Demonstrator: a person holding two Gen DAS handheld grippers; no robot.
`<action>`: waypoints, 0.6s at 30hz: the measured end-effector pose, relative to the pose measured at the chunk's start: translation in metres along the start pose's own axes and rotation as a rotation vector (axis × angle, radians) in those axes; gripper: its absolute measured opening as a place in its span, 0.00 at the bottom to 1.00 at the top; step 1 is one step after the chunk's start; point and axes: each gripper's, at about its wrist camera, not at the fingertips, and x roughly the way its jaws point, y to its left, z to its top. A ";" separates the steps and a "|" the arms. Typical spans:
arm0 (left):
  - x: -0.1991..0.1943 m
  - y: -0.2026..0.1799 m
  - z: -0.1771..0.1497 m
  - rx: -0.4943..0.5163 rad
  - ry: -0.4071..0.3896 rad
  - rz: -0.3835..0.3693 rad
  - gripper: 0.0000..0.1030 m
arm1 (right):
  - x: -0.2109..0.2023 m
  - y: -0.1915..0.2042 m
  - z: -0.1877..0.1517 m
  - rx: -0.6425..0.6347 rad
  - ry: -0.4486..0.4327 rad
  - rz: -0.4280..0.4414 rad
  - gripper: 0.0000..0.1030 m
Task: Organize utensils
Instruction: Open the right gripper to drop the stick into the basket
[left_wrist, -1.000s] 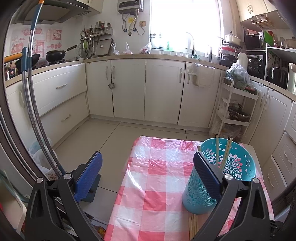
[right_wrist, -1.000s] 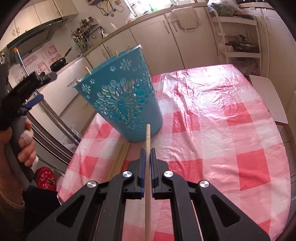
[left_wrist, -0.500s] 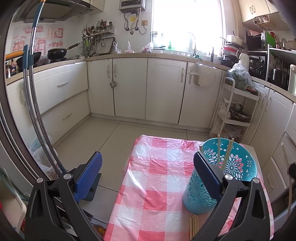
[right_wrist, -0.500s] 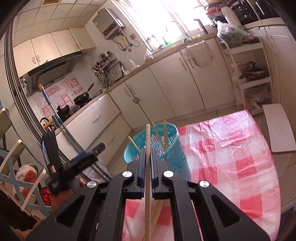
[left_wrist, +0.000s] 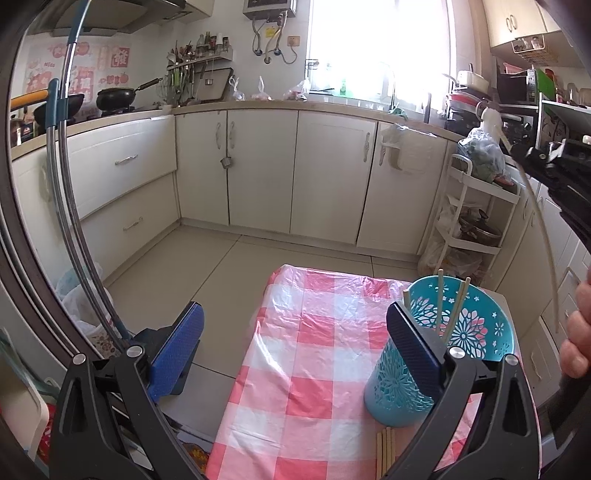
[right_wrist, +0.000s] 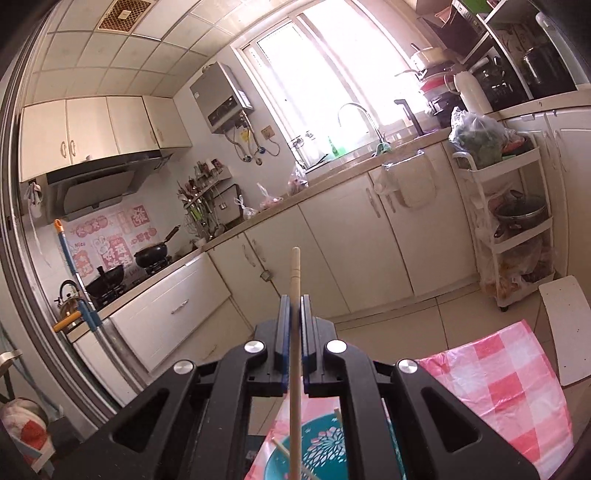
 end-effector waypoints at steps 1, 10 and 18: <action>0.001 0.000 0.000 -0.002 0.003 0.000 0.92 | 0.007 -0.001 -0.002 -0.009 0.004 -0.017 0.06; 0.004 0.002 0.001 -0.026 0.018 -0.016 0.92 | 0.041 -0.008 -0.019 -0.059 0.098 -0.099 0.06; 0.006 0.001 0.000 -0.021 0.024 -0.014 0.92 | 0.041 -0.006 -0.028 -0.122 0.134 -0.112 0.06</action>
